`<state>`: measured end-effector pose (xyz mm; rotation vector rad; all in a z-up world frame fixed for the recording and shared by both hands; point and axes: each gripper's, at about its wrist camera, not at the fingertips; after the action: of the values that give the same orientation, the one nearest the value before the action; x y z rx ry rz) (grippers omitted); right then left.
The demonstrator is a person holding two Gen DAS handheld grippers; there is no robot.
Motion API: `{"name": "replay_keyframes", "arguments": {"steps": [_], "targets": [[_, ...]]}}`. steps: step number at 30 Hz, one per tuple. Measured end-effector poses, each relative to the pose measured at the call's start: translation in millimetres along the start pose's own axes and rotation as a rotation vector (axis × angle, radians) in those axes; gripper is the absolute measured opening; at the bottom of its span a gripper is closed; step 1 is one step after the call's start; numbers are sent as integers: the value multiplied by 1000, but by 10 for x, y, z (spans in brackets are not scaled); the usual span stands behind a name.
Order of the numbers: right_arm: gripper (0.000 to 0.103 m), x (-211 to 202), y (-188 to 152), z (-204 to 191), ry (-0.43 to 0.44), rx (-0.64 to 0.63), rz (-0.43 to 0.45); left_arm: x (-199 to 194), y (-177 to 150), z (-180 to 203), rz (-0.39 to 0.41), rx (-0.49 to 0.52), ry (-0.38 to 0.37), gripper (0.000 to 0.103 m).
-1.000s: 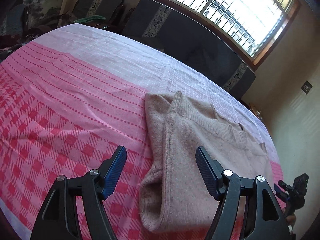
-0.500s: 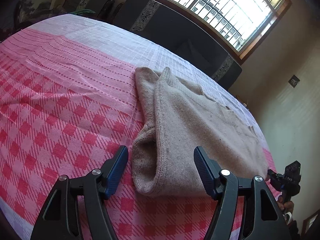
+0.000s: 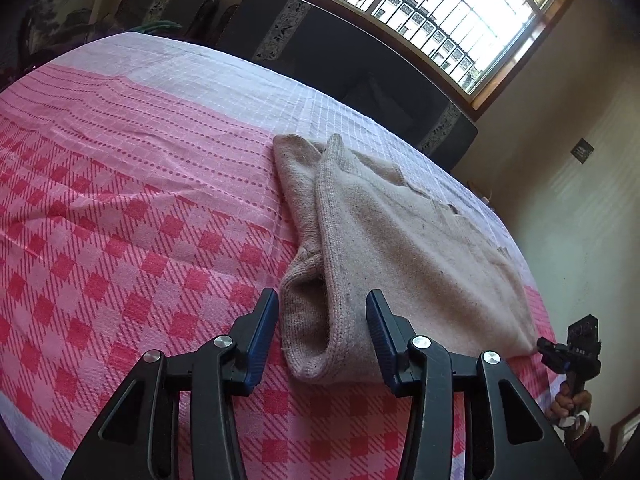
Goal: Fold small clothes
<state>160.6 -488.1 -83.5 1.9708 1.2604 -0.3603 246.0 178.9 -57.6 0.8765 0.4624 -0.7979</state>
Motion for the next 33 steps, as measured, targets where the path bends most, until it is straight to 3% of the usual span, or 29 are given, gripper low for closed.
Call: {"name": "replay_keyframes", "arguments": {"steps": [4,10,11,12,13,20,33], "targets": [[30,63,65,-71,25,-6,27,20,22,106,-21,38,-11,47],[30,243,52,-135,17,-40,-22,93,-5,168,-61,109,23,45],[30,246,49,-125,18,-35,-23,79,-18,192,-56,127,32,38],[30,245,30,-109,23,-28,-21,75,-24,211,-54,142,44,11],[30,246,28,-105,27,-25,-19,71,-30,226,-53,150,62,7],[28,221,10,-63,5,-43,-21,34,-133,151,-113,158,81,7],[25,220,33,108,43,-3,-18,-96,-273,92,-80,173,64,7]]}}
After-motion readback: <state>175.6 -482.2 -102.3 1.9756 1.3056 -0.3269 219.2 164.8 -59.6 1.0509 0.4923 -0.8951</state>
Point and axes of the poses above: each gripper's, at about its wrist camera, not at the fingertips, and x roughly the way its jaws point, z to its right, y to its top, and after that the axes turned 8 degrees about -x, right-handed
